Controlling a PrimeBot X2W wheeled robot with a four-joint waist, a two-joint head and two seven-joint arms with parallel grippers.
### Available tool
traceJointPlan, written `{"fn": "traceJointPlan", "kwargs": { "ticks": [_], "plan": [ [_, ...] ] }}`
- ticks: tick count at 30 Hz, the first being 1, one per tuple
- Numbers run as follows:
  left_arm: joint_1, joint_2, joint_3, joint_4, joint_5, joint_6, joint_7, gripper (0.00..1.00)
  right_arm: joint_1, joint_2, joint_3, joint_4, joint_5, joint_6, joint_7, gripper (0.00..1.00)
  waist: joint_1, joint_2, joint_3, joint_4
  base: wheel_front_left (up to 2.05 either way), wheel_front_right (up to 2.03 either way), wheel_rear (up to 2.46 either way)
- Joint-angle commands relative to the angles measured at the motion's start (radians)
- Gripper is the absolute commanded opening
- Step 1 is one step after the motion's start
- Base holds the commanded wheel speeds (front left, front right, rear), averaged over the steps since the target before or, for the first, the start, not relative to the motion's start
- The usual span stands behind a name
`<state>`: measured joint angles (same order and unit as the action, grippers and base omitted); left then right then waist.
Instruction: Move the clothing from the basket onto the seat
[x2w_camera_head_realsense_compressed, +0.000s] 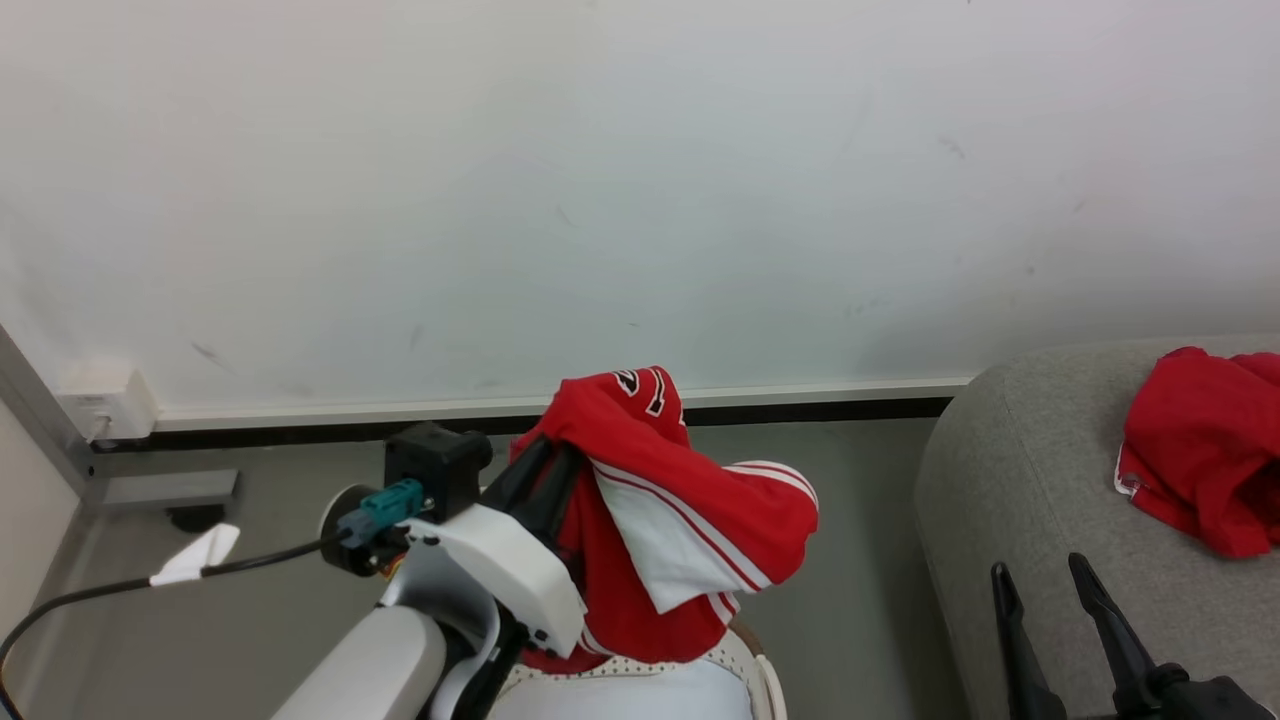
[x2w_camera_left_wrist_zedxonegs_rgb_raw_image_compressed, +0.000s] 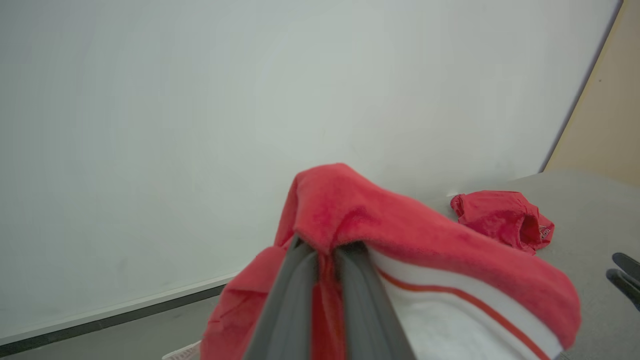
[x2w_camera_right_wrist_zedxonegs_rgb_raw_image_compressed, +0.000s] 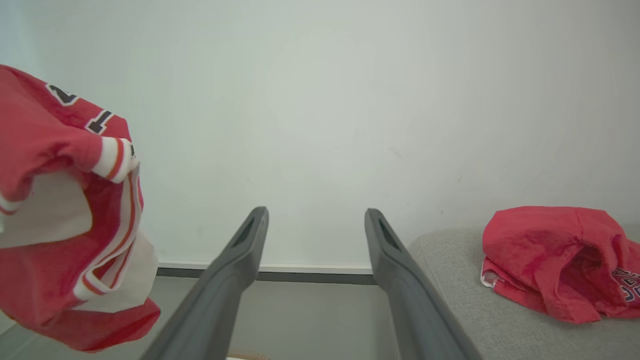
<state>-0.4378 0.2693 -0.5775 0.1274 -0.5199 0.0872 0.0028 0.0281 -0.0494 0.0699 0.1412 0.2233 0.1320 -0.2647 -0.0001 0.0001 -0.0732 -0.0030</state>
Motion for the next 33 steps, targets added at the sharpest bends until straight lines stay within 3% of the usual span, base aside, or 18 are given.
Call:
{"fn": "traceJointPlan", "kwargs": {
  "ticks": [1, 9, 17, 22, 28, 33],
  "plan": [
    [0.029, 0.014, -0.001, -0.039, -0.003, 0.011, 0.017, 0.0, 0.007, -0.003, 0.008, -0.024, -0.009, -0.003, 0.001, 1.0, 0.0001, -0.0001, 0.002, -0.004, 0.0, 0.0, 0.0],
    [0.062, 0.027, -0.009, -0.111, -0.008, 0.035, 0.049, 0.0, -0.039, -0.003, 0.136, -0.117, -0.084, -0.003, 0.001, 1.0, 0.0001, -0.0001, 0.011, -0.012, 0.0, 0.0, 0.0],
    [0.068, 0.021, -0.03, -0.119, -0.009, 0.034, 0.062, 0.0, -0.144, -0.054, 0.337, -0.134, -0.077, -0.003, 0.002, 1.0, 0.0001, -0.0001, 0.016, -0.016, 0.0, 0.0, 0.0],
    [0.056, 0.009, -0.049, -0.115, -0.008, 0.029, 0.067, 0.0, -0.246, -0.066, 0.448, -0.053, -0.068, -0.003, 0.023, 1.0, 0.0001, -0.0001, 0.021, -0.015, 0.0, 0.0, 0.0],
    [0.039, -0.013, -0.086, -0.1, -0.004, 0.008, 0.074, 0.0, -0.383, -0.061, 0.575, 0.139, -0.073, -0.003, 0.026, 1.0, 0.0001, -0.0001, 0.024, -0.001, 0.0, 0.0, 0.0],
    [0.031, -0.035, -0.119, -0.088, -0.01, -0.014, 0.081, 0.0, -0.466, -0.026, 0.598, 0.295, -0.069, -0.003, 0.012, 1.0, 0.0001, -0.0001, 0.024, 0.016, 0.0, 0.0, 0.0]
  ]
}}
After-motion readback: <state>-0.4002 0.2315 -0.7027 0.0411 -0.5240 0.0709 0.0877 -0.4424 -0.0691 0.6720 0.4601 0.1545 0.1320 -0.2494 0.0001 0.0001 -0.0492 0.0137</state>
